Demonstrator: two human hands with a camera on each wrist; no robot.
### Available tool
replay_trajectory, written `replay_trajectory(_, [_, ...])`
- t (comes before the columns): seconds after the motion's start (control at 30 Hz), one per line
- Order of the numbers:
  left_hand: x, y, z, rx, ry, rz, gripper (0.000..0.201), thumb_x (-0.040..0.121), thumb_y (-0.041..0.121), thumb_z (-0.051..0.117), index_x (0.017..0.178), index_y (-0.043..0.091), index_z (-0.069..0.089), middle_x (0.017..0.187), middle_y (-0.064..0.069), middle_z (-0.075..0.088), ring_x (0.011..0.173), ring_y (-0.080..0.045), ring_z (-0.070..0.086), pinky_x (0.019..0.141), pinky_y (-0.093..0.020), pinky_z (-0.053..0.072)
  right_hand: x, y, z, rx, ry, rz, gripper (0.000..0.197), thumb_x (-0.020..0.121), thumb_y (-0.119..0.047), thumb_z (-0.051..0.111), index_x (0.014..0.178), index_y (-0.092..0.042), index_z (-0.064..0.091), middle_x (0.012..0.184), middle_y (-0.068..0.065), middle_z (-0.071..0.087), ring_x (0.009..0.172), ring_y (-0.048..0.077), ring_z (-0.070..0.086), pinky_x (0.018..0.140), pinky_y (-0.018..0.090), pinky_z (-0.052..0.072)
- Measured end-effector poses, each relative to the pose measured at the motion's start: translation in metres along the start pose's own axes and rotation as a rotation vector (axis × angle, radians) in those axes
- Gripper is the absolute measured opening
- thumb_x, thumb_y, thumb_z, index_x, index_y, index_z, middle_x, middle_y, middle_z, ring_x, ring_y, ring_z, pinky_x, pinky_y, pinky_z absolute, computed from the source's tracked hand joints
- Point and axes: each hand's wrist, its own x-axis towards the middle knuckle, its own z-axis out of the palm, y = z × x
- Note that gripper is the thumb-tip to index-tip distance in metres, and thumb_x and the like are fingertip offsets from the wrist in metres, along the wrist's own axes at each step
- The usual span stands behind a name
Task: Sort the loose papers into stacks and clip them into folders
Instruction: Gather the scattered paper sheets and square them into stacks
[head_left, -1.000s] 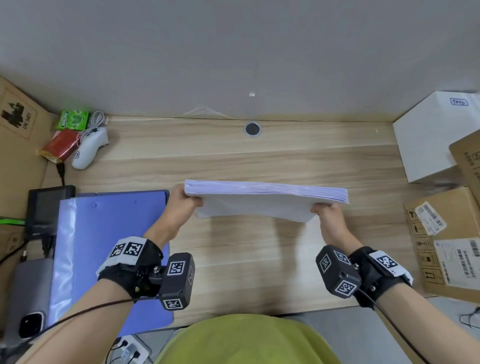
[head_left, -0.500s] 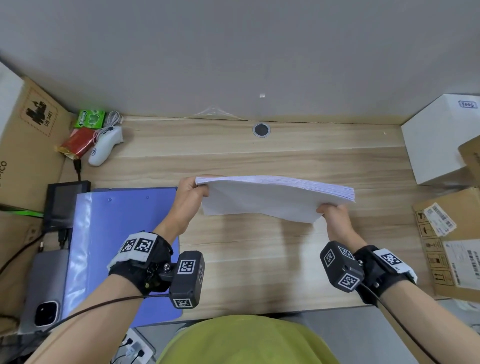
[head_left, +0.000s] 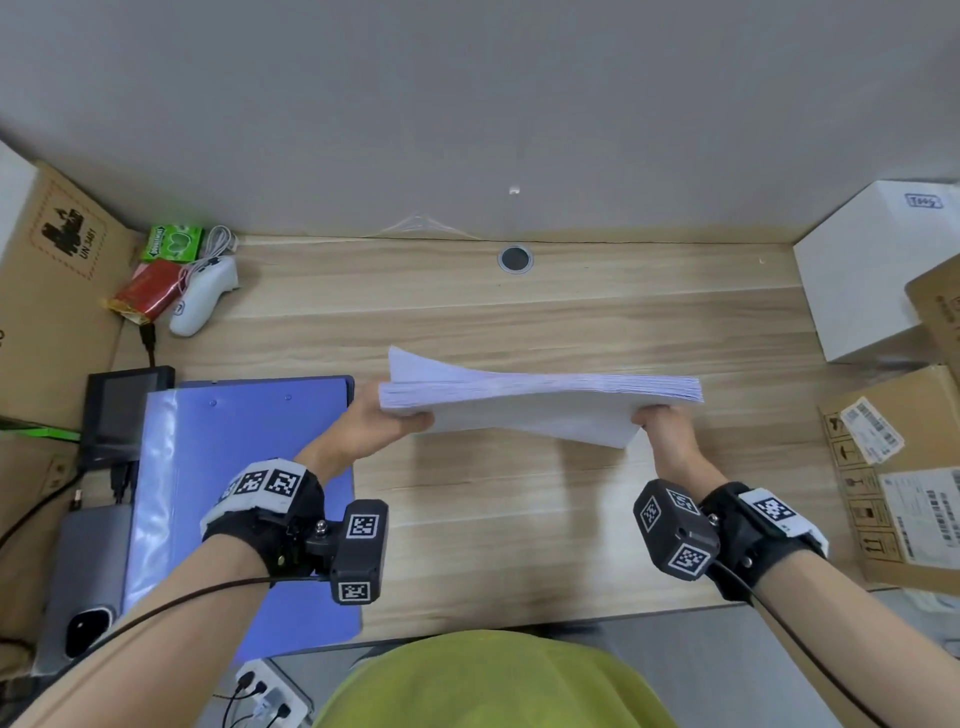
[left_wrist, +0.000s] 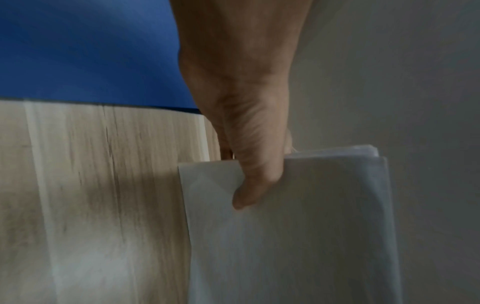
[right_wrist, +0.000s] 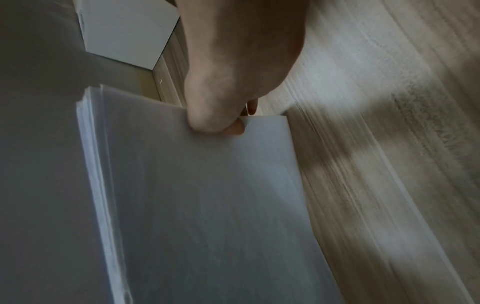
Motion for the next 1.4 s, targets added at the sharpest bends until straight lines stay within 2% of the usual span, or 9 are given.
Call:
replay_trajectory(0.1, [0.000,-0.001,-0.007,0.003,-0.011,0.060,0.026,0.087,0.009,0.069,0.107,0.027,0.068,0.095,0.022,0.072,0.088,0.005,0.066,0.073,-0.011,0.049,-0.003,-0.004,0.000,0.012,0.023,0.018,0.015,0.088,0.007,0.043,0.096,-0.005,0.048,0.076,0.002,0.043,0.068,0.013,0.037,0.054,0.019,0.031])
replay_trajectory(0.23, [0.005,0.002,-0.016,0.018,0.047,0.043,0.015,0.087,0.018,0.071,0.097,0.029,0.072,0.097,0.010,0.074,0.092,-0.008,0.068,0.089,-0.030,0.054,-0.005,-0.010,0.002,0.075,0.020,-0.007,0.027,0.081,0.014,0.040,0.071,-0.011,0.045,0.069,-0.001,0.039,0.064,0.014,0.032,0.055,0.026,0.025])
replay_trajectory(0.37, [0.005,0.015,-0.023,-0.028,0.040,0.060,0.016,0.088,0.009,0.068,0.100,0.021,0.070,0.080,0.017,0.073,0.076,0.002,0.068,0.066,-0.016,0.052,-0.006,-0.032,0.001,0.116,0.054,-0.024,0.025,0.078,0.016,0.040,0.076,-0.007,0.049,0.067,0.002,0.039,0.061,0.014,0.031,0.054,0.026,0.025])
replay_trajectory(0.5, [0.005,0.009,-0.039,-0.150,0.013,-0.040,0.022,0.087,0.009,0.068,0.107,0.020,0.067,0.097,0.009,0.076,0.087,-0.008,0.072,0.066,-0.022,0.057,-0.004,-0.056,0.000,0.072,-0.091,-0.063,0.023,0.067,0.009,0.043,0.059,-0.012,0.041,0.063,0.003,0.040,0.062,0.021,0.034,0.055,0.028,0.024])
replay_trajectory(0.63, [-0.002,-0.008,-0.043,-0.337,0.093,-0.156,0.021,0.088,0.002,0.064,0.102,0.017,0.065,0.096,0.006,0.075,0.092,-0.016,0.069,0.069,-0.025,0.060,-0.015,-0.048,-0.003,0.116,-0.353,-0.046,0.026,0.089,-0.003,0.039,0.092,-0.017,0.061,0.081,0.002,0.059,0.066,0.017,0.052,0.062,0.026,0.040])
replay_trajectory(0.73, [-0.005,-0.018,-0.034,-0.491,0.162,-0.219,0.020,0.089,0.000,0.062,0.104,0.012,0.064,0.106,-0.003,0.070,0.090,-0.018,0.068,0.062,-0.024,0.059,-0.023,-0.021,-0.006,0.271,-0.324,0.054,0.023,0.098,-0.027,0.041,0.111,-0.014,0.056,0.095,0.007,0.062,0.075,0.023,0.059,0.074,0.033,0.050])
replay_trajectory(0.97, [0.012,-0.005,0.029,-0.803,0.192,-0.285,0.022,0.091,-0.003,0.058,0.109,0.011,0.059,0.101,-0.002,0.068,0.087,-0.015,0.066,0.071,-0.025,0.059,-0.065,0.021,0.018,0.566,-0.492,0.240,0.075,0.088,-0.073,0.027,0.134,-0.014,0.037,0.119,0.018,0.066,0.101,0.038,0.065,0.094,0.050,0.049])
replay_trajectory(1.13, [0.028,0.010,0.084,-0.935,0.167,-0.387,0.023,0.089,-0.007,0.059,0.105,0.010,0.059,0.098,-0.005,0.068,0.085,-0.017,0.067,0.064,-0.025,0.060,-0.089,0.012,0.029,0.531,-0.600,0.209,0.070,0.088,-0.068,0.039,0.132,-0.015,0.050,0.116,0.015,0.065,0.098,0.035,0.068,0.084,0.047,0.055])
replay_trajectory(1.4, [0.039,0.027,0.170,-0.912,0.109,-0.482,0.017,0.093,-0.008,0.050,0.102,0.005,0.055,0.090,-0.004,0.064,0.080,-0.015,0.063,0.078,-0.026,0.052,-0.081,0.031,-0.006,0.642,-0.421,0.218,0.036,0.095,-0.040,0.047,0.115,-0.013,0.058,0.119,0.019,0.065,0.094,0.035,0.068,0.082,0.048,0.057])
